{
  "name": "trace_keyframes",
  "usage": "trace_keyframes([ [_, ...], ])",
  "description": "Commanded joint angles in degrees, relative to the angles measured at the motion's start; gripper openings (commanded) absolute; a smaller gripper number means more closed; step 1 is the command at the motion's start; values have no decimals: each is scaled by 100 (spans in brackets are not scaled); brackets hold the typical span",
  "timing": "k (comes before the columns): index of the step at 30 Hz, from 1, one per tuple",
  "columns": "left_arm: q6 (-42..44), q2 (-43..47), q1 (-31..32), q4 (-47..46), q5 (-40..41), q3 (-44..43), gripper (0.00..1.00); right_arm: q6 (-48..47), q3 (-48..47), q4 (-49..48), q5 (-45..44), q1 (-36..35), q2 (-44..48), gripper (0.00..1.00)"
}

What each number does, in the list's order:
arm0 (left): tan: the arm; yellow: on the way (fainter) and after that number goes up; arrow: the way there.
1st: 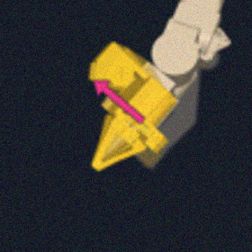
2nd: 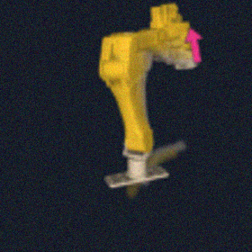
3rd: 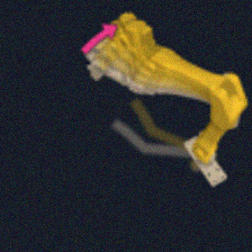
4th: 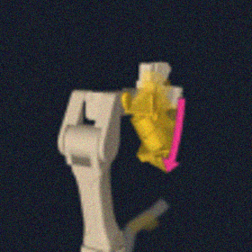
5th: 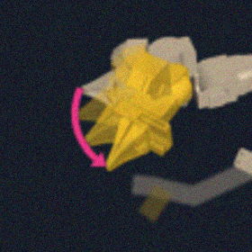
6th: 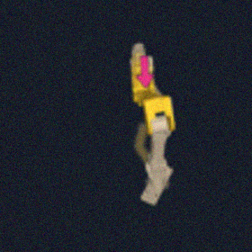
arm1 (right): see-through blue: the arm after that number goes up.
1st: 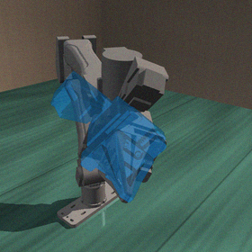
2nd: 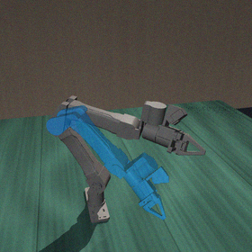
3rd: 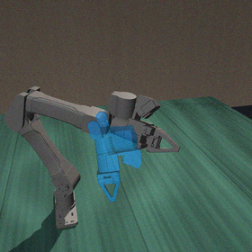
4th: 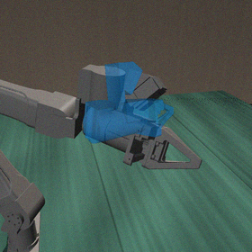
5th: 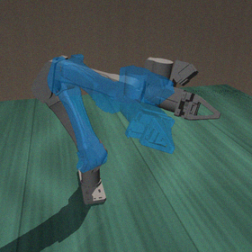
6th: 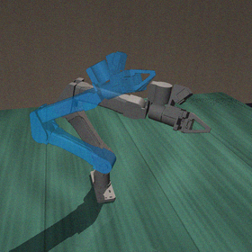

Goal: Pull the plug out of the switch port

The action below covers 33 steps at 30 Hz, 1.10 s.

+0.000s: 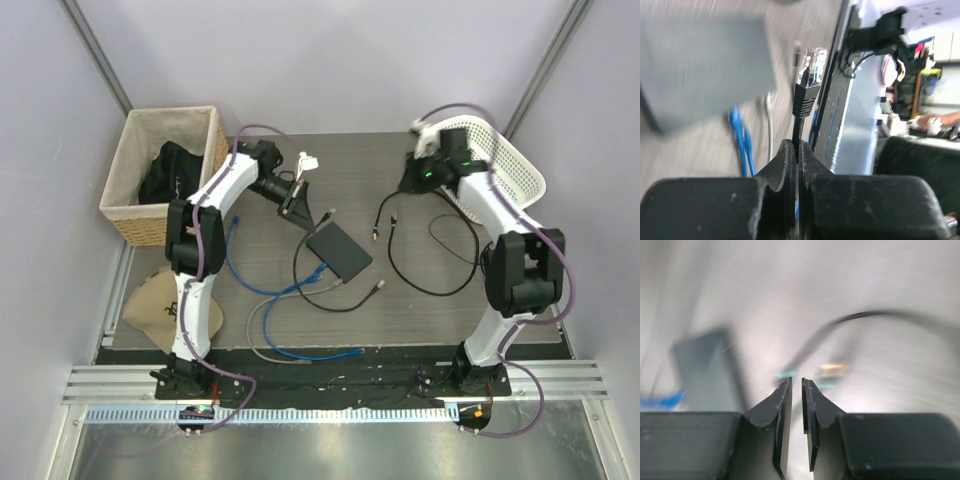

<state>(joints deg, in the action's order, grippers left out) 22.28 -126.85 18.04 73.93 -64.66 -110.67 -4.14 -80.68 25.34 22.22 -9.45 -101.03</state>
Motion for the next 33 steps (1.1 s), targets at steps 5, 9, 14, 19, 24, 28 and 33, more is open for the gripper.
trace_keyframes([
  [5, -1195, -956, 1086, 619, -1329, -2152, 0, 36, -527, -143, -507, 1779, 769, 29],
  [9, -5469, -746, 1622, -4540, -1532, -1240, 0, -60, -404, -346, -903, 2307, 1006, 31],
  [14, -8624, -2413, 1903, -7903, -435, -3341, 0, 309, 182, -741, -1405, 2817, 1427, 32],
  [19, -8574, -2731, 2335, -8062, 181, -2795, 67, 168, 641, -671, -1167, 2870, 1823, 33],
  [24, -7723, -2784, 2397, -6930, 736, -2362, 100, 221, 879, -557, -895, 2967, 2069, 35],
  [28, -6609, -2267, 2292, -5683, 1207, -2450, 100, 317, 1133, -618, -623, 2976, 2219, 36],
  [33, -3967, -1169, 2204, -3520, 3597, -2478, 100, 405, 1345, -645, -350, 2984, 2264, 39],
])
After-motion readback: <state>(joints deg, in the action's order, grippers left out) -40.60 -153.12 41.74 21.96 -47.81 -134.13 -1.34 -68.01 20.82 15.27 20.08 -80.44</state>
